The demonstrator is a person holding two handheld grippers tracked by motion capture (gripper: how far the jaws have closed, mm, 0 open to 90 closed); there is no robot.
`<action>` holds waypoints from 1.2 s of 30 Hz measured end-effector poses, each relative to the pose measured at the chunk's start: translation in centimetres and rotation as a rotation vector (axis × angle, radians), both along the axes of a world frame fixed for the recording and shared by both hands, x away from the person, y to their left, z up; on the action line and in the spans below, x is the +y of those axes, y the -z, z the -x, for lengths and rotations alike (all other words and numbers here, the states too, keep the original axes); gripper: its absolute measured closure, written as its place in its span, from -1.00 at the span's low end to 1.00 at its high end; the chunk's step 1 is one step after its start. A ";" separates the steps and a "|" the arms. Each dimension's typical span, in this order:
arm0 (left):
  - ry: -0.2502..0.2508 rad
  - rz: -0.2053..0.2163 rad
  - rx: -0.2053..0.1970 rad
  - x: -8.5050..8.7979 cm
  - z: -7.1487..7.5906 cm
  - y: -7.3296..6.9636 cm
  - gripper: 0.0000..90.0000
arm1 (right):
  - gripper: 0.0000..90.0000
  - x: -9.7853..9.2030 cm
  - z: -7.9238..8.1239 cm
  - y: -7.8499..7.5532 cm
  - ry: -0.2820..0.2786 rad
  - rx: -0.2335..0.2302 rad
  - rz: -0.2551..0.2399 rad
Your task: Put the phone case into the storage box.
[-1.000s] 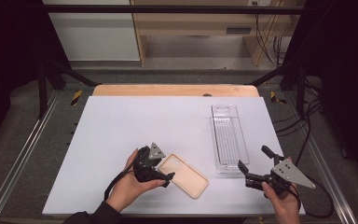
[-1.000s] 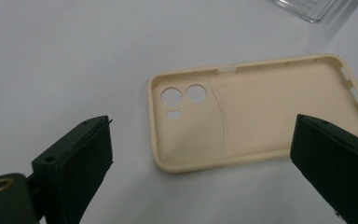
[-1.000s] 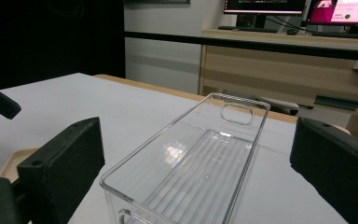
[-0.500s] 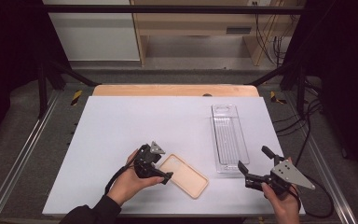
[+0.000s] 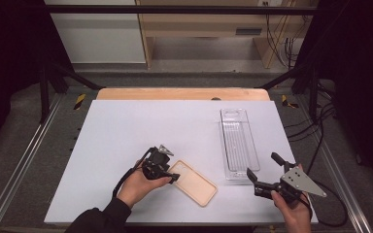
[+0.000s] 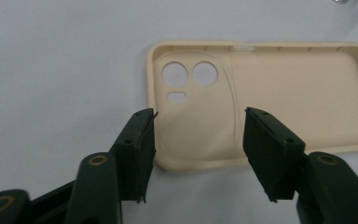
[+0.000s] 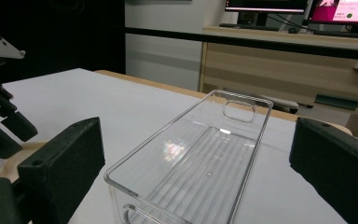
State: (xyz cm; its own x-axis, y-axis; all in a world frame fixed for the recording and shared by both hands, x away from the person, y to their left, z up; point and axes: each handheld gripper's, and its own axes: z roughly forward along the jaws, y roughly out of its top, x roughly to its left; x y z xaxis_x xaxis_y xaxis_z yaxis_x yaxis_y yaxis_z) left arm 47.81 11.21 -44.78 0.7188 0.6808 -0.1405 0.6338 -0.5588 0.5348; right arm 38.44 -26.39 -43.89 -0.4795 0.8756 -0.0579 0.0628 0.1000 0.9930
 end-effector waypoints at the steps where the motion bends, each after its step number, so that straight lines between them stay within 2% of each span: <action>1: -0.003 -0.002 0.003 0.0 -0.1 0.0 0.05 | -0.92 0.0 0.0 0.0 0.000 0.002 -0.001; 8: -0.023 -0.013 0.017 -0.1 -1.0 0.0 0.27 | -0.92 0.2 0.0 0.1 -0.006 0.004 0.004; 13: -0.024 -0.051 0.022 -0.2 -1.6 0.2 0.42 | -0.92 0.4 -0.1 0.2 -0.011 0.006 0.013; 16: -0.028 -0.059 0.028 -0.3 -1.9 0.4 0.51 | -0.92 0.5 -0.1 0.3 -0.016 0.008 0.017; 25: -0.031 -0.075 0.045 -0.2 -2.1 0.6 0.66 | -0.92 0.6 -0.1 0.3 -0.020 0.009 0.022; 36: -0.031 -0.100 0.038 -0.2 -2.2 0.7 0.87 | -0.92 0.7 -0.1 0.4 -0.023 0.012 0.024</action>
State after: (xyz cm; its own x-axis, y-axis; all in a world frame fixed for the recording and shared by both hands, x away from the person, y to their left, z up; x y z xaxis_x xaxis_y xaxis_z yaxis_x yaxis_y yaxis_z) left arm 50.01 10.99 -45.50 0.6924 0.7149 -0.0977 0.6707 -0.5878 0.4524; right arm 38.53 -25.69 -44.25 -0.4999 0.8629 -0.0734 0.0717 0.1257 0.9895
